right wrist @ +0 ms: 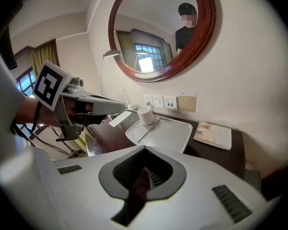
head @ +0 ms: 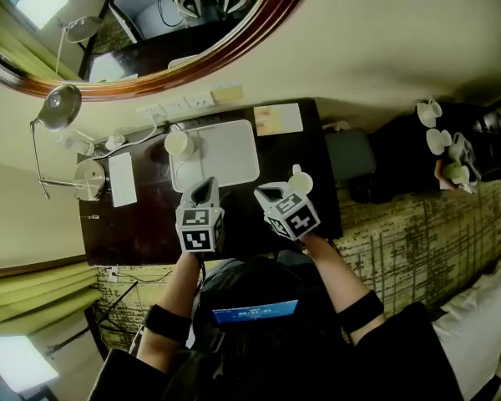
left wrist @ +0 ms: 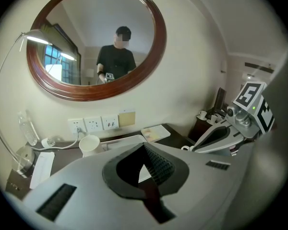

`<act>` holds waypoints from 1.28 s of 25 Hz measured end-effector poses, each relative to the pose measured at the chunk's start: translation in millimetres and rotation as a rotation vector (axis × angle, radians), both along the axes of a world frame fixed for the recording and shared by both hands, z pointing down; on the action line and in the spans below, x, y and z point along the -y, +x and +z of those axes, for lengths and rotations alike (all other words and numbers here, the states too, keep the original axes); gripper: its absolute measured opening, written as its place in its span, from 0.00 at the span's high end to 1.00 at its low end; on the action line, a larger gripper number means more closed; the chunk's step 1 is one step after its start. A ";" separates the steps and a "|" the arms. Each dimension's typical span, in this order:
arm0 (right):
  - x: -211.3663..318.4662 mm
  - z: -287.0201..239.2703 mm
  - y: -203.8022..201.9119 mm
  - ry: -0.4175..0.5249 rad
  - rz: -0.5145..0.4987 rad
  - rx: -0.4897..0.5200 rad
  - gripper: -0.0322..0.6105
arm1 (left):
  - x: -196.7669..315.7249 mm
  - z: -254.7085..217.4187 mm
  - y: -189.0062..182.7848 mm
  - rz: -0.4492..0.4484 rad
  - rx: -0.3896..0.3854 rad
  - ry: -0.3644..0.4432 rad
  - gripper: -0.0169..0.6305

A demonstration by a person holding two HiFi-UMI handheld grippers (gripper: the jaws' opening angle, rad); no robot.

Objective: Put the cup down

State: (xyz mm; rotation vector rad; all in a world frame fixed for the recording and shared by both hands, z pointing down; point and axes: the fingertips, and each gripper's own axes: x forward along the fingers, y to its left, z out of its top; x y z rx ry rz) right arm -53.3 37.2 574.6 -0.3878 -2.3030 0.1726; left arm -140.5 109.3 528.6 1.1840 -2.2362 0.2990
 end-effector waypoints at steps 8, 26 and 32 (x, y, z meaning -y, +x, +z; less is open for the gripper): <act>20.7 10.6 19.5 -0.003 0.086 -0.025 0.95 | 24.1 7.9 17.2 0.081 -0.031 0.001 0.97; 185.5 12.0 83.2 0.014 0.432 -0.041 0.95 | 167.3 78.2 147.7 0.418 -0.284 -0.198 0.34; 216.2 26.7 99.9 0.004 0.422 -0.074 0.95 | 200.2 109.6 168.9 0.380 -0.333 -0.236 0.21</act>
